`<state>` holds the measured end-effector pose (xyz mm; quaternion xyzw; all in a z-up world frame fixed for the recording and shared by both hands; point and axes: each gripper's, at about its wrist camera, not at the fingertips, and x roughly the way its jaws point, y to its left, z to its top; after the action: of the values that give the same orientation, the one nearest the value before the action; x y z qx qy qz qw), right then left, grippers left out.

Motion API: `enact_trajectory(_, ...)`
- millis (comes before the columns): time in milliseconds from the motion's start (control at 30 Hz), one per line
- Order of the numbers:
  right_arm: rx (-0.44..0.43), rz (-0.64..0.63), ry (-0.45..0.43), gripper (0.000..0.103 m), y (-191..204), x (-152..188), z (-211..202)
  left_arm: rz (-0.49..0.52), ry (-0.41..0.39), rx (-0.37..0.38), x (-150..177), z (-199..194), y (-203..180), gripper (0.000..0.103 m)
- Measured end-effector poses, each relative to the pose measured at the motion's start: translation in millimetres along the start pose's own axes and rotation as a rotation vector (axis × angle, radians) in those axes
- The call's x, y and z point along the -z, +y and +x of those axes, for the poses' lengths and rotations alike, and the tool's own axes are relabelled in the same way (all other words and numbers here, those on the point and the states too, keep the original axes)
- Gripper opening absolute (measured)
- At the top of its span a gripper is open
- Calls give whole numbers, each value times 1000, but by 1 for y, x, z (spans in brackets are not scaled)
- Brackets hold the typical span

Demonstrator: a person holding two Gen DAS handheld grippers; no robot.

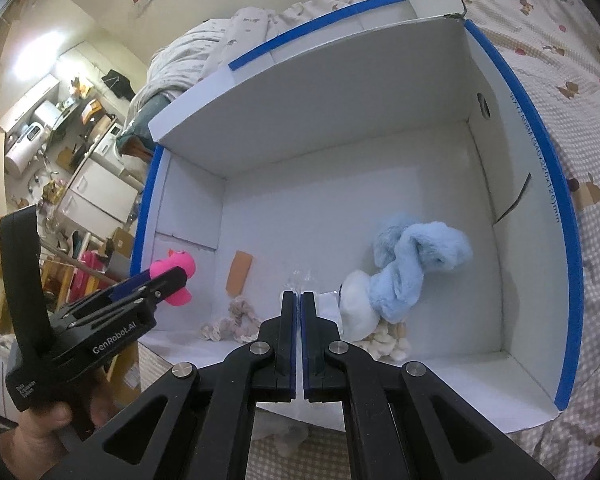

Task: Organize soft objects
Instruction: 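Carry the pink duck over the box with the left tool, then open the left tool to drop the pink duck into the box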

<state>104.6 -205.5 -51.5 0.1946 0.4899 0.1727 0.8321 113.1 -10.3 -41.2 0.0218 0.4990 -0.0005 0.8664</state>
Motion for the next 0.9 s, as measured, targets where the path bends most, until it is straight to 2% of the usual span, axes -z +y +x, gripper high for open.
enact_trajectory(600,-2,29,-4,4,-5,-1,-1,6,6,14,3,-1,-1,36)
enact_trajectory(767,-2,55,-1,8,-9,-2,0,26,9,13,4,-1,-4,37)
enact_trajectory(833,-1,62,-3,15,-11,-2,-1,33,5,7,4,-1,-6,43)
enact_trajectory(900,-4,72,-3,21,-12,-2,-1,31,-2,1,4,-2,-6,55)
